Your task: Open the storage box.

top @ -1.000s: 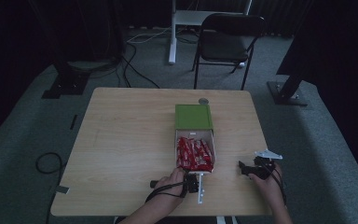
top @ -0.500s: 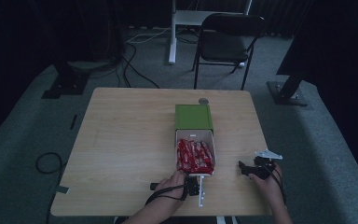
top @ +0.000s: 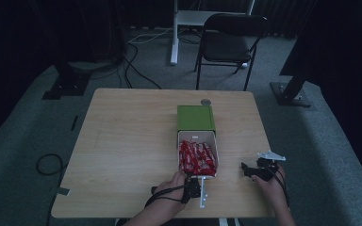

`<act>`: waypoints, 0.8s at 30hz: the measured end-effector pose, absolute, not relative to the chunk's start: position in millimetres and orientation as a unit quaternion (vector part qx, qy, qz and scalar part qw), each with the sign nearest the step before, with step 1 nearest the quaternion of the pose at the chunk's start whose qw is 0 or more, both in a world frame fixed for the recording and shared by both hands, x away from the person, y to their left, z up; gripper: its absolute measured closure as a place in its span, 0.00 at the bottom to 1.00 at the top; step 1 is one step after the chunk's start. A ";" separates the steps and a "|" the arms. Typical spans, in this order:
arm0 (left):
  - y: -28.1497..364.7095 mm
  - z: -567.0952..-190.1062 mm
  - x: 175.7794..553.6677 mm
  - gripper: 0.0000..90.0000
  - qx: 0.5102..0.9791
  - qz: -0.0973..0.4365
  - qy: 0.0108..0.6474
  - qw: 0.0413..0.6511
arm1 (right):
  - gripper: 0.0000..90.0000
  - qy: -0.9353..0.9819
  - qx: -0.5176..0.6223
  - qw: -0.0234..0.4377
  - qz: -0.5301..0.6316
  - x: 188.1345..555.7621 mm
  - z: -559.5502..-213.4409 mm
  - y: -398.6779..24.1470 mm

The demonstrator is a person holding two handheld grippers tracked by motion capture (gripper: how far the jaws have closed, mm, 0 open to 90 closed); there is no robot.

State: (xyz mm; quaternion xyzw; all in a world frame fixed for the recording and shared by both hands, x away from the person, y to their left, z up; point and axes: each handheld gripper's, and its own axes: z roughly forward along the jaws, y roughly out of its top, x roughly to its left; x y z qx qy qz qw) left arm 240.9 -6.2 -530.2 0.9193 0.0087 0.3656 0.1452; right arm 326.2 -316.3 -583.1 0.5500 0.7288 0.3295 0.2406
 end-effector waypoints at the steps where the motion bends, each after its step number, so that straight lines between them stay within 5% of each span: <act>1: -5.7 -529.1 240.3 0.70 0.920 0.362 0.009 0.149 | 0.14 0.729 0.550 0.241 0.329 326.2 -583.1 -316.3; 24: 22.0 -471.7 244.1 0.71 0.899 0.309 0.088 0.297 | 0.14 0.729 0.550 0.241 0.330 326.2 -583.1 -316.2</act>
